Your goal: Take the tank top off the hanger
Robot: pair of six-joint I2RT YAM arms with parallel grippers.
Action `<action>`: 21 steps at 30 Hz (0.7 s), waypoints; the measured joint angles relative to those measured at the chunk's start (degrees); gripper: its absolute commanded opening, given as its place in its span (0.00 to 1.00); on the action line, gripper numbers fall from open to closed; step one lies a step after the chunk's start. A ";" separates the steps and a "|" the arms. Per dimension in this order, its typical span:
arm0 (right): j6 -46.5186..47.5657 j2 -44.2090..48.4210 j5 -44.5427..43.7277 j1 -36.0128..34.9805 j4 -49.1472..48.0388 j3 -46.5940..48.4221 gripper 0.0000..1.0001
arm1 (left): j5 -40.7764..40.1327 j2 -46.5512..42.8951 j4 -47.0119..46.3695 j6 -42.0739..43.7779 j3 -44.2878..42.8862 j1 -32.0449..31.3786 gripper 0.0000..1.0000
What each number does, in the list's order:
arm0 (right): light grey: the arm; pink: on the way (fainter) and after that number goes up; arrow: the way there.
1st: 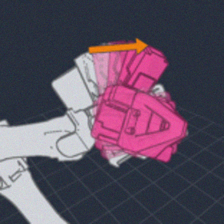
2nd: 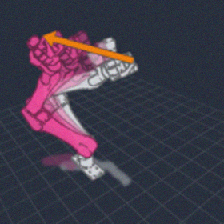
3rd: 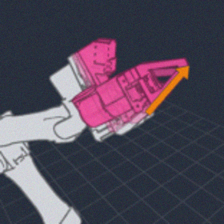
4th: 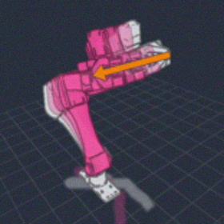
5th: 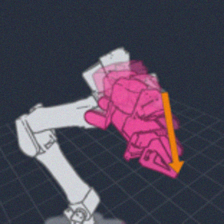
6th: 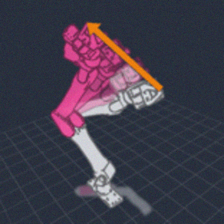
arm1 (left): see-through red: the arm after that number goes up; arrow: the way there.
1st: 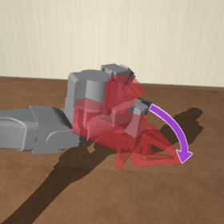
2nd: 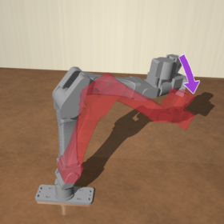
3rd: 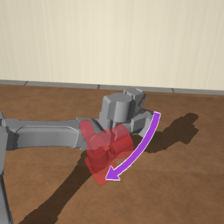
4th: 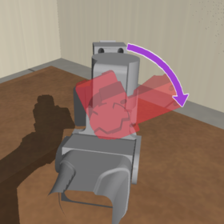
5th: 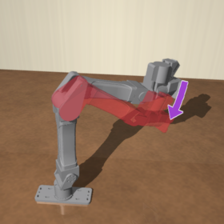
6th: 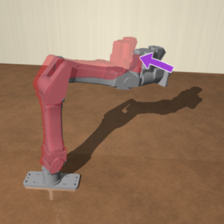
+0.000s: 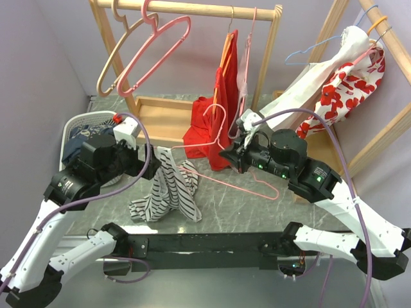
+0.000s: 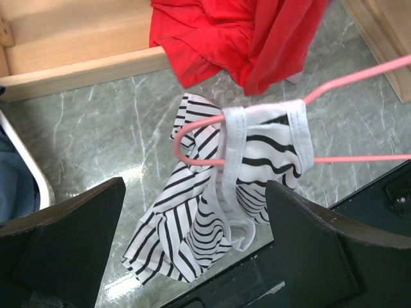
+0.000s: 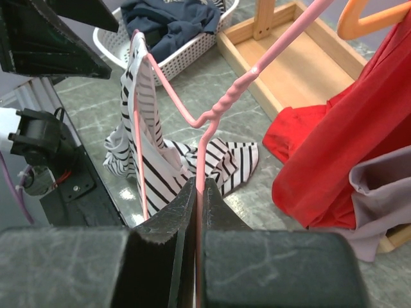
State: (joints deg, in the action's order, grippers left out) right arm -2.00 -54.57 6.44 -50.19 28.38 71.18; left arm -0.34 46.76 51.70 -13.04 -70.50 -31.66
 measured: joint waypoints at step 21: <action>-2.84 -1.44 -8.37 0.00 -2.86 0.04 0.00 | 13.99 1.40 -14.21 -8.17 10.97 0.20 0.83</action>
State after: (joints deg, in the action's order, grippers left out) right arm -4.84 -56.01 -1.93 -50.19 25.52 71.22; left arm 13.65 48.16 37.50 -21.21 -59.53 -31.46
